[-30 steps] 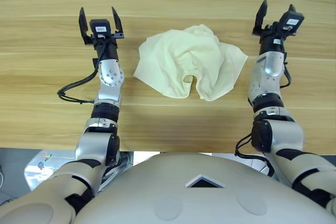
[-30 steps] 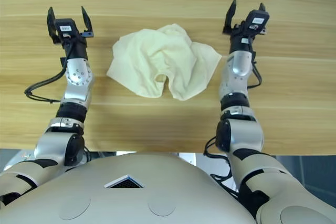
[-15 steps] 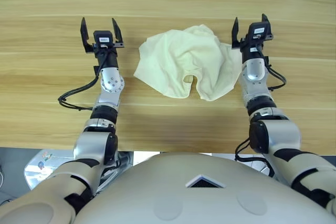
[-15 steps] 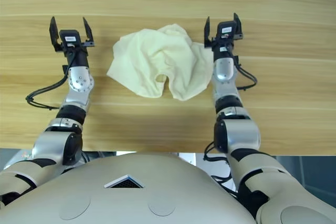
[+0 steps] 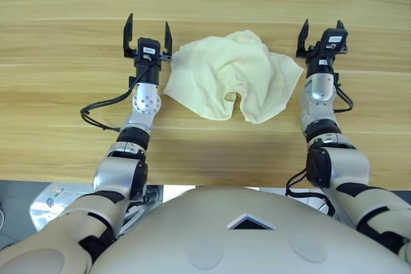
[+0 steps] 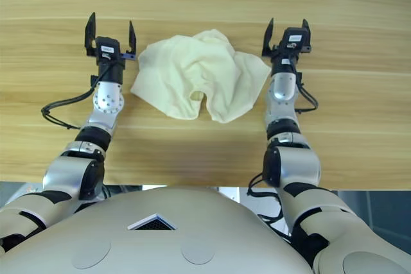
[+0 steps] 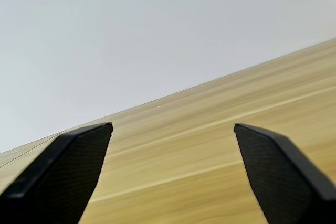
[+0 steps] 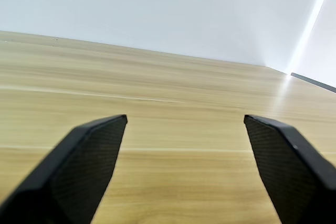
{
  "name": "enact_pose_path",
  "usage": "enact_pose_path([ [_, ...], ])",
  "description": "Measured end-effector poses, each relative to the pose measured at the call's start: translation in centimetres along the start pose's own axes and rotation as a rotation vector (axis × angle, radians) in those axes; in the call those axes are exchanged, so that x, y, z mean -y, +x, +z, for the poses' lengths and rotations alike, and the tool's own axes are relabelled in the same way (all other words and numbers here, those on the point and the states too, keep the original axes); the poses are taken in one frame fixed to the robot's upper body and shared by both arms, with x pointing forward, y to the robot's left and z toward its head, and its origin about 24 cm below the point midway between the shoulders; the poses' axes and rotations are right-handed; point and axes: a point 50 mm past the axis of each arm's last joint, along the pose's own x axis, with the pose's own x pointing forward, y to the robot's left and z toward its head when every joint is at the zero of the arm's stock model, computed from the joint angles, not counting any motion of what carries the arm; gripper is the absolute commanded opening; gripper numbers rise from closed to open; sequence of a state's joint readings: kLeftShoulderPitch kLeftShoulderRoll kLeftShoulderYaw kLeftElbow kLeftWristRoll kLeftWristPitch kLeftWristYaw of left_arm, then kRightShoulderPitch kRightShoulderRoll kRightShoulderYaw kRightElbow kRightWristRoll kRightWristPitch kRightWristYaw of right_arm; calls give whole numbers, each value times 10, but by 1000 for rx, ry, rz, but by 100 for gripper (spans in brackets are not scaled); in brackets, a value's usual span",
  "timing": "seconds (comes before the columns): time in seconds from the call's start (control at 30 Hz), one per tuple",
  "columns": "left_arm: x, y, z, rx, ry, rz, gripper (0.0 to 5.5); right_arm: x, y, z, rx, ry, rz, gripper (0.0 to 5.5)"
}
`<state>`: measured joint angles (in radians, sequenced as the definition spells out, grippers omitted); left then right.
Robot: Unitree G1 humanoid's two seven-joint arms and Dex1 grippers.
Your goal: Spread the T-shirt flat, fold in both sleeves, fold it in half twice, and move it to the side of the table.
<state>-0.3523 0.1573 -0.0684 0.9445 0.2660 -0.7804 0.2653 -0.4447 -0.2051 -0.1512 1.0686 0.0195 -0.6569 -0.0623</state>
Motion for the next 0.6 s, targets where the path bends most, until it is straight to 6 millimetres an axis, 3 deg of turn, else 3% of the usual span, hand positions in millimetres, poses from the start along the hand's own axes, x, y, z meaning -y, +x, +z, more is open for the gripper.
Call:
enact_pose_path([
  [0.17,4,-2,-3,-30,-50,-21,431,2,-1,-1,0,-12,-9,414],
  [0.3,12,-2,-2,-38,-108,-81,488,4,-2,-2,-1,-27,-18,414],
  [0.6,9,-1,-3,-44,-132,-44,488,5,-3,-3,0,-30,-18,414],
])
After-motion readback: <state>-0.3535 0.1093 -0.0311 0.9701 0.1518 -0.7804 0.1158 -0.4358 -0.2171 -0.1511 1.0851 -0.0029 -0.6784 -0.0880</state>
